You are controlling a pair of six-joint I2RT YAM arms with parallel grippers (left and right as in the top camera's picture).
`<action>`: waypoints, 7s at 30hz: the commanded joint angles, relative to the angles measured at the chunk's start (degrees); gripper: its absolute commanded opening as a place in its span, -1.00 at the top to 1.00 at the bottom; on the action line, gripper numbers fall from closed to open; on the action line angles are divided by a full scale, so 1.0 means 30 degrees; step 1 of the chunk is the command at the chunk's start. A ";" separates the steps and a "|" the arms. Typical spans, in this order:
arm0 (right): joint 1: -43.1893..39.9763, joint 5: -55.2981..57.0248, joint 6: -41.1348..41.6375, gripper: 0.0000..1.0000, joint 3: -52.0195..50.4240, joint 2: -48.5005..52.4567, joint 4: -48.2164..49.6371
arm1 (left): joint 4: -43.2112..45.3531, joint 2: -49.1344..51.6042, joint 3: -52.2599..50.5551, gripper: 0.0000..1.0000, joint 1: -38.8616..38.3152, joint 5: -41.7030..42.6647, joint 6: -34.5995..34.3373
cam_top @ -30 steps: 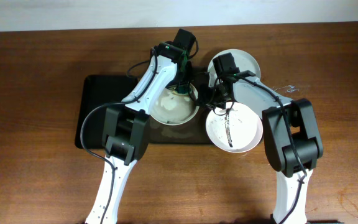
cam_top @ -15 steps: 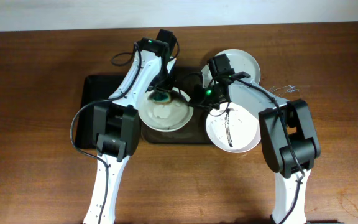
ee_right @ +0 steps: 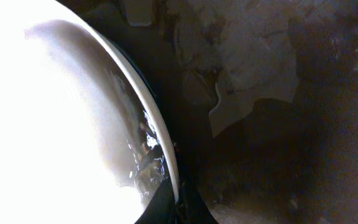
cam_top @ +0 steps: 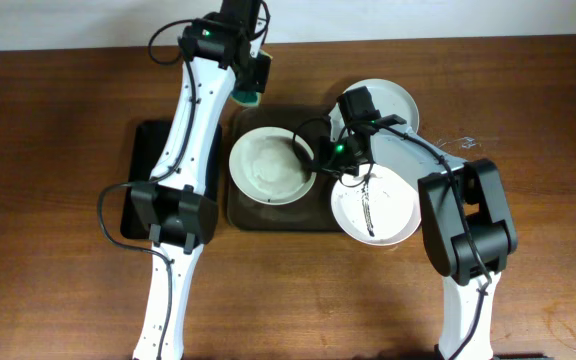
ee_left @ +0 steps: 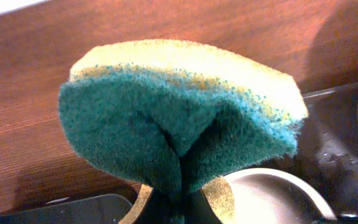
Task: Clean dirty plates on tray and stack at the side
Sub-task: 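Lift the sponge away with the left gripper toward the back, then lift the cleaned plate with the right gripper and place it right of the tray, then drag the front plate leftward on the tray with the right gripper, then bring the sponge down onto the plate with the left gripper, then scrub the plate with the sponge while the right gripper holds its rim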
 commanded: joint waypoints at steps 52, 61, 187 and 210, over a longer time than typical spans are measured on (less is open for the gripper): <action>-1.3085 1.0061 -0.3075 0.92 0.0211 -0.6506 -0.8029 | -0.6156 -0.0131 0.3993 1.00 0.4838 0.2754 -0.2018; -1.3843 0.4058 -0.3643 -0.05 0.1151 -0.6579 -0.9391 | -0.6156 -0.0131 0.3993 1.00 0.4838 0.2761 -0.2018; 0.0102 0.4022 0.0809 0.92 -0.5064 -0.3286 0.3504 | 0.5697 -0.0058 -1.0484 1.00 -0.3184 0.9683 0.8007; 0.0102 0.4014 0.0809 0.92 -0.5064 -0.3286 0.3446 | 0.3045 -0.0058 -1.0571 1.00 -0.1938 0.8291 0.5377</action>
